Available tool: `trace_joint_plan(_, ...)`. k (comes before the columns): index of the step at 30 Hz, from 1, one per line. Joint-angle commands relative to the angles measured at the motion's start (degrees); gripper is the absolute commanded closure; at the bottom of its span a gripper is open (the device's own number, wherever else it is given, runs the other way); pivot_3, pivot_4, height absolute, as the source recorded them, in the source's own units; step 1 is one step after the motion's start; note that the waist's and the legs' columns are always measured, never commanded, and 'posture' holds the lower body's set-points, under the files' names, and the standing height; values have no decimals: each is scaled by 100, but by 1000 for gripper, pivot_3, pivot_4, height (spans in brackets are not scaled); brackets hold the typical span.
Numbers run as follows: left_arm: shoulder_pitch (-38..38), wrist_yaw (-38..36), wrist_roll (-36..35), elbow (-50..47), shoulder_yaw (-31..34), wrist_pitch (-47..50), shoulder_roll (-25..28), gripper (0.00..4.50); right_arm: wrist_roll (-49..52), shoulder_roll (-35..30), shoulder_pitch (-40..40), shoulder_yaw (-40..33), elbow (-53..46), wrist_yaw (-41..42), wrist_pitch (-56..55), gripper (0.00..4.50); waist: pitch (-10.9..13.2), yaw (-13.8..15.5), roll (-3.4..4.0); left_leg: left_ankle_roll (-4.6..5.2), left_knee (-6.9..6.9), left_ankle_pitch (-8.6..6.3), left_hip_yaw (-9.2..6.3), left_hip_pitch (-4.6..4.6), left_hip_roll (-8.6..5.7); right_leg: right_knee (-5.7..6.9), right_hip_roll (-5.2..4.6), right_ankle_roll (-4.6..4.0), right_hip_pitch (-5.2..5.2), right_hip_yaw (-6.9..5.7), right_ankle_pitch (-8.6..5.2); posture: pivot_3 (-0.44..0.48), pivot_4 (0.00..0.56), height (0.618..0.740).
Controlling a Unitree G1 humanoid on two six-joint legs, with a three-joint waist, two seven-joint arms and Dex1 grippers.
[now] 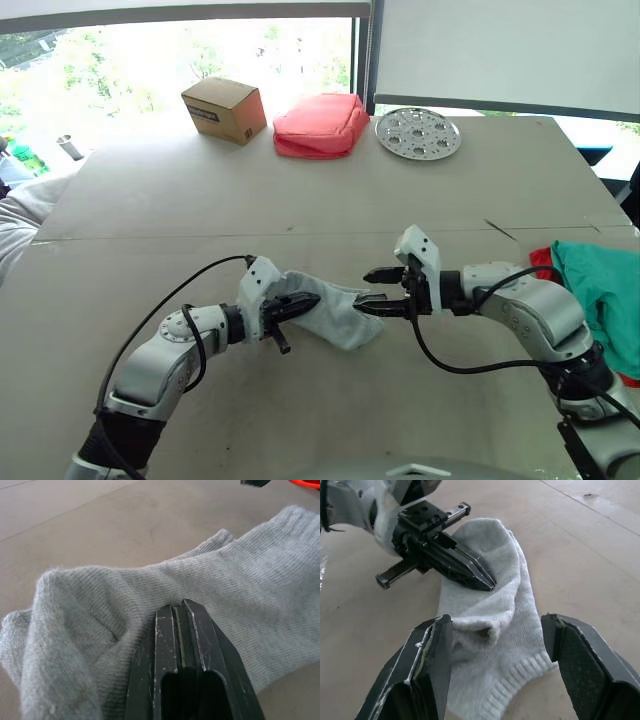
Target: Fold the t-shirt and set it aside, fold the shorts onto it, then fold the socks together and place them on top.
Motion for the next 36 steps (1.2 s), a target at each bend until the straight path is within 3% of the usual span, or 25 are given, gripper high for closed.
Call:
trace_joint_plan(1, 112, 53, 129, -102, 32, 49, -13, 4500, 209, 135, -15, -141, -33, -72, 197, 1418, 1, -6, 1, 0, 0, 0, 0, -1, 0, -1, 0, 0, 0, 0, 0, 0, 150, 739)
trace_joint_plan(9, 124, 164, 174, -226, 68, 130, -88, 4500, 259, 115, -26, 24, 41, 9, 369, 1418, 3, -15, 5, 0, -1, 0, 1, 0, 0, -1, 0, 1, -1, 1, 0, 0, 150, 739)
trace_joint_plan(15, 117, 254, 88, -392, 196, 225, -142, 4500, -105, 187, -19, 66, 198, -182, -52, 4251, 3, -11, 4, 0, -2, 0, 2, 0, 0, -1, 1, 2, -1, 1, 0, 0, 150, 739)
trace_joint_plan(16, 142, 258, 61, -438, 242, 240, -137, 4500, -154, 192, -12, 60, 213, -196, -132, 4455, 3, -12, 4, 0, -2, 0, 2, 0, 0, -1, 1, 2, -1, 1, -1, 0, 150, 739)
trace_joint_plan(25, 35, 352, -24, -599, 518, 251, -184, 4500, -219, 137, -74, -272, 211, -242, -326, 4455, 5, -13, 2, 0, -4, 0, 2, -3, 0, -2, 3, 2, -5, 1, 0, 0, 150, 739)
trace_joint_plan(35, -193, 247, 474, -75, 122, -50, -329, 4500, -703, -68, 384, -40, 329, -342, -791, 4455, 4, -20, 0, -1, -5, 1, 8, -7, -1, -2, 4, 2, -12, 4, -1, 0, 150, 739)
trace_joint_plan(36, -252, 282, 543, 16, 86, -59, -355, 4500, -775, -71, 389, -59, 372, -370, -880, 4192, 4, -17, -1, -1, -5, 1, 9, -7, -1, -2, 4, 3, -12, 5, -1, 0, 150, 739)
